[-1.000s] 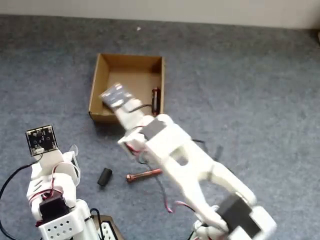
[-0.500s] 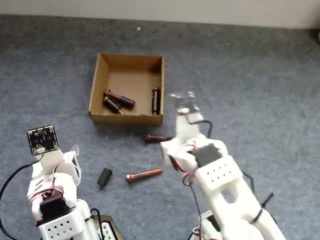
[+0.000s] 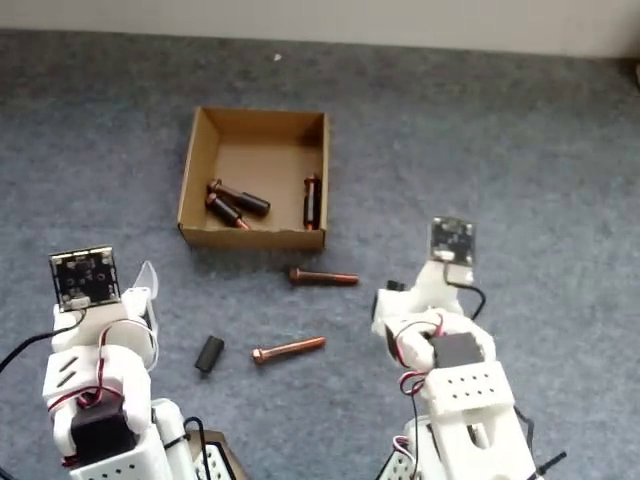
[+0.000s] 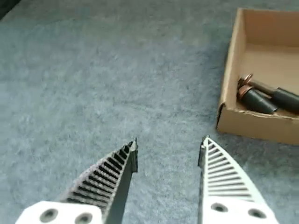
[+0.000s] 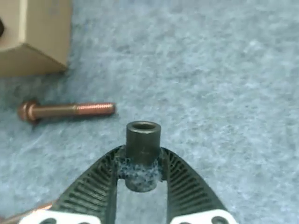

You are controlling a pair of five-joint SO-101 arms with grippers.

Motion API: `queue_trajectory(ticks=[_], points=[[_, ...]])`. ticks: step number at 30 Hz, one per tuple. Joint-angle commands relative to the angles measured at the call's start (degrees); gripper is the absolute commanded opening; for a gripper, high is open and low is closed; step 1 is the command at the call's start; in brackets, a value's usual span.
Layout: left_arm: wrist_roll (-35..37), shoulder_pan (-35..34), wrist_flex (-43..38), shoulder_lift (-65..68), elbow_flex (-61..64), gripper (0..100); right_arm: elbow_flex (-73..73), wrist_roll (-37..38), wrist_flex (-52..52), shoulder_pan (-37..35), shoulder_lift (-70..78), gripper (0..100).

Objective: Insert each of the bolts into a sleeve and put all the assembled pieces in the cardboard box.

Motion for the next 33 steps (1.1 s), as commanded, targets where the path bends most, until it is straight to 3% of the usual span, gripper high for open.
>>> queue_trajectory(ticks=[1, 12, 22, 26, 33], points=[[-3.25, 7.08, 3.52, 6.37, -8.66, 23, 1.01, -0.62, -3.56, 3.47, -3.47, 0.4], [-3.16, 34.68, 11.52, 44.18, -26.15, 25, 3.74, -0.62, -8.57, 8.31, -4.70, 0.4], [-3.34, 54.99, 11.43, 58.07, -26.15, 26, 3.65, -0.70, -8.57, 9.45, -4.70, 0.4], [-3.08, 59.30, 11.43, 62.02, -25.45, 26, 3.65, -0.70, -8.57, 9.45, -4.70, 0.4], [-3.08, 59.82, 11.08, 71.96, -25.19, 26, 3.65, -0.70, -8.57, 9.45, -4.70, 0.4]])
